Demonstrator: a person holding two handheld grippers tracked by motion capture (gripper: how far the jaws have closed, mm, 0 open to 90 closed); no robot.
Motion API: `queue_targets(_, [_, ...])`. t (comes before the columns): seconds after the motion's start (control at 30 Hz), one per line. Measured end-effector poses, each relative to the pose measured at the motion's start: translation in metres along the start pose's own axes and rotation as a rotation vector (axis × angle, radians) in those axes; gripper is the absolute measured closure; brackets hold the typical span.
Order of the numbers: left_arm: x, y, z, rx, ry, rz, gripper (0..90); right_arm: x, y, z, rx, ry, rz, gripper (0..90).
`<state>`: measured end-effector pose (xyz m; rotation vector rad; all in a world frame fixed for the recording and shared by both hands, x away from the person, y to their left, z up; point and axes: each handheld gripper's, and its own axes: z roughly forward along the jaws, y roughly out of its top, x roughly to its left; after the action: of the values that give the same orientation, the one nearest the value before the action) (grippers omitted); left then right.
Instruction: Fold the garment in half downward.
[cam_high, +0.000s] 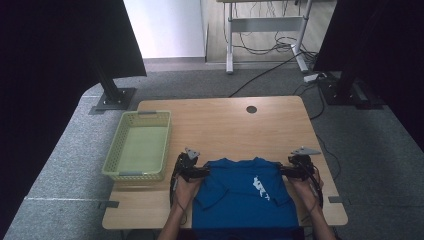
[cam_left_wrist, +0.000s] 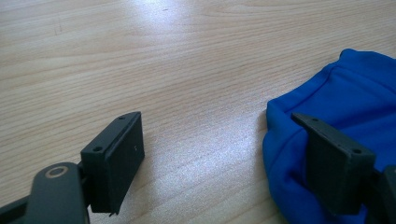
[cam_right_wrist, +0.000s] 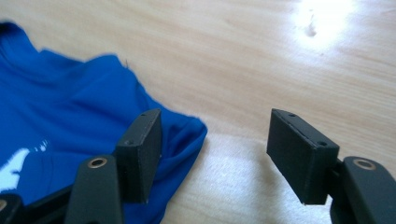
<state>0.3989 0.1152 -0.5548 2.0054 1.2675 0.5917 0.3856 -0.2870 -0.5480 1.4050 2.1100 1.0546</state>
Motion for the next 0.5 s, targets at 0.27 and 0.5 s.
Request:
queue_targets(0.27, [0.000,0.000,0.000,0.000,0.000,0.000,19.2,-0.005,0.005,0.001,0.003,-0.020,-0.001,38.2])
queue_targets(0.5, [0.000,0.000,0.000,0.000,-0.001,0.000,19.2,0.012,0.002,0.013,0.046,-0.003,-0.081,51.3])
